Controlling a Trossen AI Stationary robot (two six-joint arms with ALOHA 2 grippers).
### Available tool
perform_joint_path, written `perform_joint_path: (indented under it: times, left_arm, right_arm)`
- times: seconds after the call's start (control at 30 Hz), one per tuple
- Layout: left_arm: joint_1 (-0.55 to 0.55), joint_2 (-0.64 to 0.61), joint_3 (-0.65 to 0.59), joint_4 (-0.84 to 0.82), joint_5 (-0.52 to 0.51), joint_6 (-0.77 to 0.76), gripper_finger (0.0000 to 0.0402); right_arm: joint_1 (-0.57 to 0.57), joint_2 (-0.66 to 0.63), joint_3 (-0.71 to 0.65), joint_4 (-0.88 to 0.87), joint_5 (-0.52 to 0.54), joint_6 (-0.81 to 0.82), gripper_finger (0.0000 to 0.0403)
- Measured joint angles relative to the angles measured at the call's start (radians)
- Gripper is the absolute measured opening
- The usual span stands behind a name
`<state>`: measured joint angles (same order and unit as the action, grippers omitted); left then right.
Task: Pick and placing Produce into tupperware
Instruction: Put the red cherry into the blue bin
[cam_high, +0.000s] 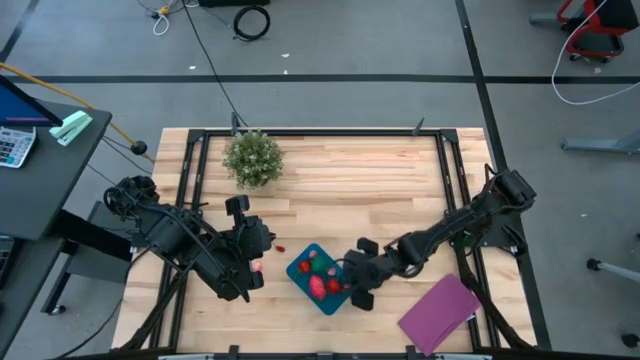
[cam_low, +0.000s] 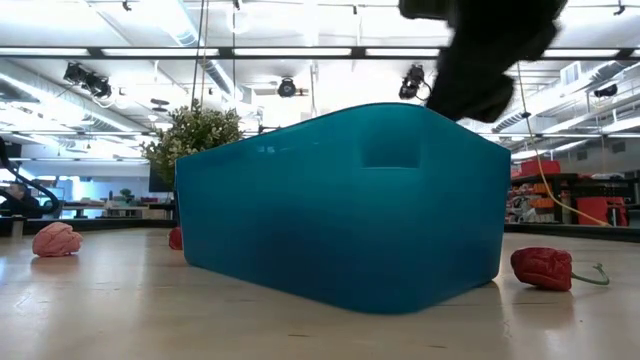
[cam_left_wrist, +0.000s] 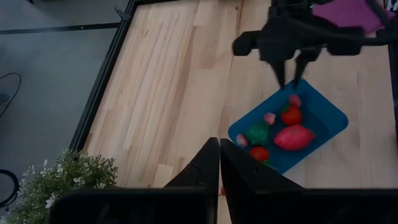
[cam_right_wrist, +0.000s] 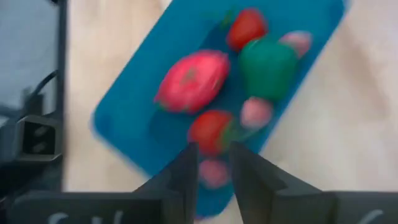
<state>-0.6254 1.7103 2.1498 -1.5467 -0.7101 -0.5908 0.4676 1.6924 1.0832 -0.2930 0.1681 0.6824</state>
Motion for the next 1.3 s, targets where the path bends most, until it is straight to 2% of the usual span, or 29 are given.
perform_joint_path:
  times: [0.23,0.47,0.63,0.97,1.17,1.3]
  left_arm:
    - [0.000,0.000,0.000,0.000,0.000,0.001,0.0014]
    - [0.000,0.000,0.000,0.001,0.000,0.000,0.0017]
    - [0.000,0.000,0.000,0.008,0.000,0.000,0.0023]
    - [0.000,0.000,0.000,0.009,0.000,-0.001,0.0012]
    - [0.000,0.000,0.000,0.009,0.000,-0.001,0.0021]
    - [0.000,0.000,0.000,0.009,0.000,-0.001,0.0021]
  right_arm:
    - [0.133,0.000,0.000,-0.006,-0.048,0.123,0.0113]
    - [0.207,0.018,0.000,-0.039,0.043,0.132,0.0133]
    - [0.201,0.074,0.000,-0.103,0.043,0.118,0.0161]
    - [0.139,0.170,0.000,-0.040,0.038,0.109,0.0217]
    - [0.135,0.227,0.003,-0.017,0.004,0.108,0.0220]
    - [0.138,0.218,0.001,-0.018,0.038,0.126,0.0198]
